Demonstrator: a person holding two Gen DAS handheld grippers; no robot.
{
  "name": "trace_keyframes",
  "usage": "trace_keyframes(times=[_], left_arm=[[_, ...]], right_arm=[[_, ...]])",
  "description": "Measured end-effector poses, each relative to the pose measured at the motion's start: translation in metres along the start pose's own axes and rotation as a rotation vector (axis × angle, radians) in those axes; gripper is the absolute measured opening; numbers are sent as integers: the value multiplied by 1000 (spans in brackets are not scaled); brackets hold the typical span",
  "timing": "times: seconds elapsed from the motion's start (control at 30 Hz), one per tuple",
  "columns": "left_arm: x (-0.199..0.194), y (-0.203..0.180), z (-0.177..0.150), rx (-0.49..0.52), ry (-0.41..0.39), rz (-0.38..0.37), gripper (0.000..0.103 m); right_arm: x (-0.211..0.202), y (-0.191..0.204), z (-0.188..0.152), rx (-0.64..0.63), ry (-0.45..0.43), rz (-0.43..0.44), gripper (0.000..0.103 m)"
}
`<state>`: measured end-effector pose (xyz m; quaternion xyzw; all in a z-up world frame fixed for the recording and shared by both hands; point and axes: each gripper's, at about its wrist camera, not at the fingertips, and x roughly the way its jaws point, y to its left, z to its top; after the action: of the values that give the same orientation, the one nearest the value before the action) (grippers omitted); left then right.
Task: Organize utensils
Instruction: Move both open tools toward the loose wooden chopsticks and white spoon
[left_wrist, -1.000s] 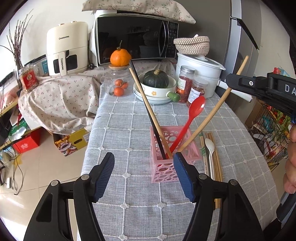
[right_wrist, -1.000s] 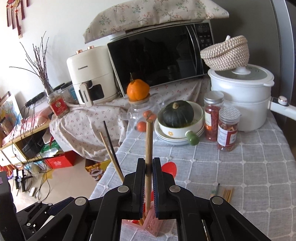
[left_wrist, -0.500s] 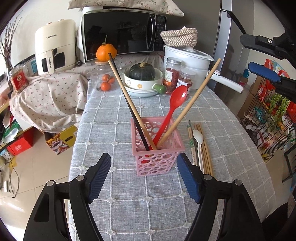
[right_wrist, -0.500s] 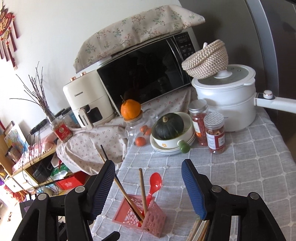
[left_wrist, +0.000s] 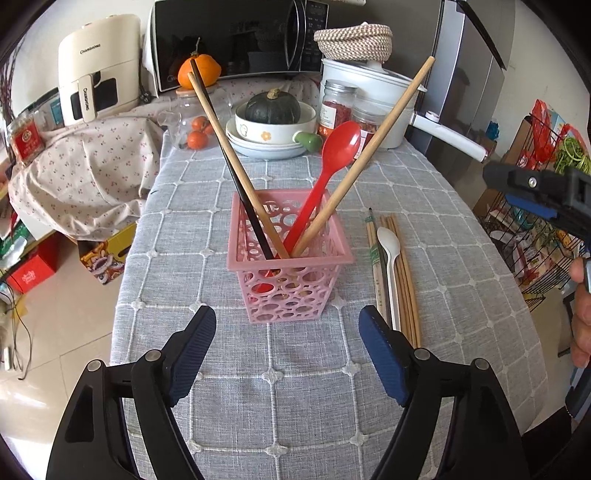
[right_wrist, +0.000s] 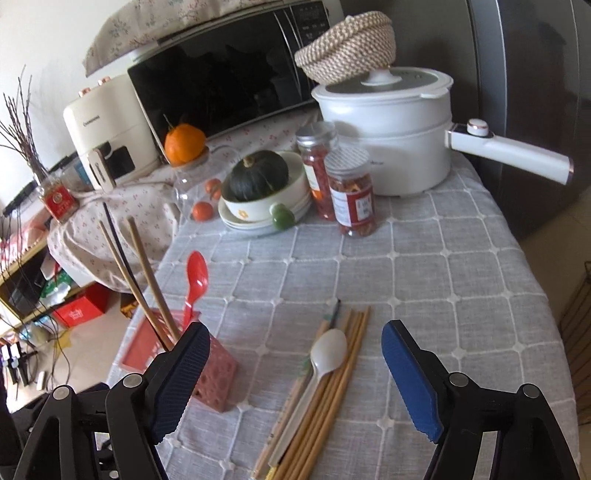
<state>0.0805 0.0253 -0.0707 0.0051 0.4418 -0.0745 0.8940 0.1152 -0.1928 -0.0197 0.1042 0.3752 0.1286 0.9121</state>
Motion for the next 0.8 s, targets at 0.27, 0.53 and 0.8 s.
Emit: trace_keyframes(times=[0.27, 0.53, 0.8], left_arm=[[6, -9, -4, 28, 25, 59, 84], [26, -10, -15, 23, 146, 68, 84], [33, -19, -19, 41, 174, 58, 85]], right_arm=[[39, -16, -22, 14, 181, -103, 81], [84, -35, -43, 67, 372, -152, 81], [115, -40, -45, 44, 406, -240, 81]])
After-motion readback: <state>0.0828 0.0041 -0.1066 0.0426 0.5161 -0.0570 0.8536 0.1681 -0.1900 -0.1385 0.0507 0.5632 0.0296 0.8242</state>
